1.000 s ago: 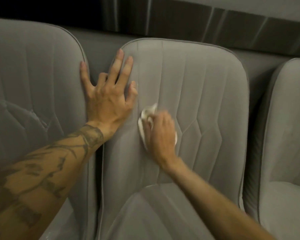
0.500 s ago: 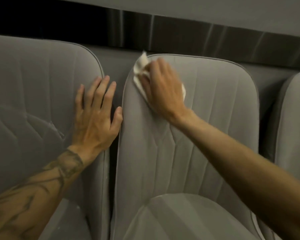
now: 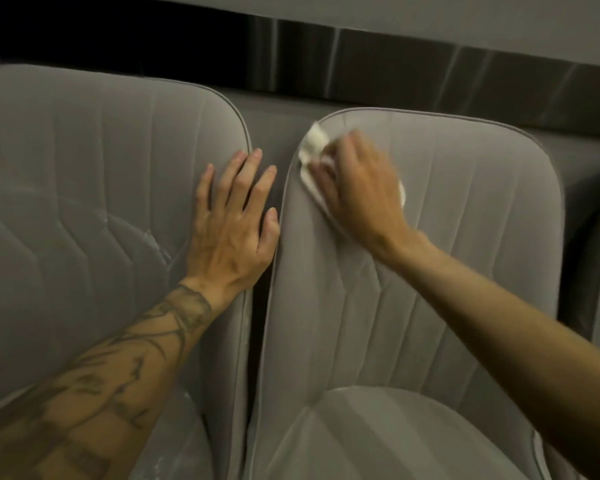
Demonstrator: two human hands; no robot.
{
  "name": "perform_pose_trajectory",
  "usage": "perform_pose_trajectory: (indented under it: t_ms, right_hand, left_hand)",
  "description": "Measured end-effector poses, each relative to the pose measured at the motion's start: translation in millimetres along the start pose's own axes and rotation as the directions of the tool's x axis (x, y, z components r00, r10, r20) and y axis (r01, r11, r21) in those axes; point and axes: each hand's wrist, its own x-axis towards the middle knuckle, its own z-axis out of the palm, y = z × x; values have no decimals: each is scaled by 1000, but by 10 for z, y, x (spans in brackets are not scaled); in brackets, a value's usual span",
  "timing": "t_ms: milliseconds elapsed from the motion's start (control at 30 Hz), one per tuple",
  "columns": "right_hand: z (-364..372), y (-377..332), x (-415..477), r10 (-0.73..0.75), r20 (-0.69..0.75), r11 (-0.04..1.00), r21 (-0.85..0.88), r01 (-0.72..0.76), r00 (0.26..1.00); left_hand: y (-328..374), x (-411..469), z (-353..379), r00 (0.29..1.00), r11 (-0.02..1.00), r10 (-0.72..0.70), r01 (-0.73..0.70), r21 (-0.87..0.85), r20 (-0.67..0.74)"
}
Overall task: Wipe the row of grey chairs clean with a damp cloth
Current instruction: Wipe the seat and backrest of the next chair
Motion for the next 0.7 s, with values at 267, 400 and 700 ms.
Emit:
perform_pose_trajectory:
  t_ms: [267,400,700]
  right_hand:
    - [170,-377,-1449,-76,156,978,205,43,985]
    - [133,-300,-1654,-451,269,890,203,408,851]
    - [236,-567,-1182,-1,-21,990,138,3,1000]
  left_hand:
    - [2,9,-5,1000,999,-10,9,-45,-17]
    - [8,6,-14,1000,999,-10,10,-39,-12]
    - [13,0,-37,1000,1000,-13,13,-24,9]
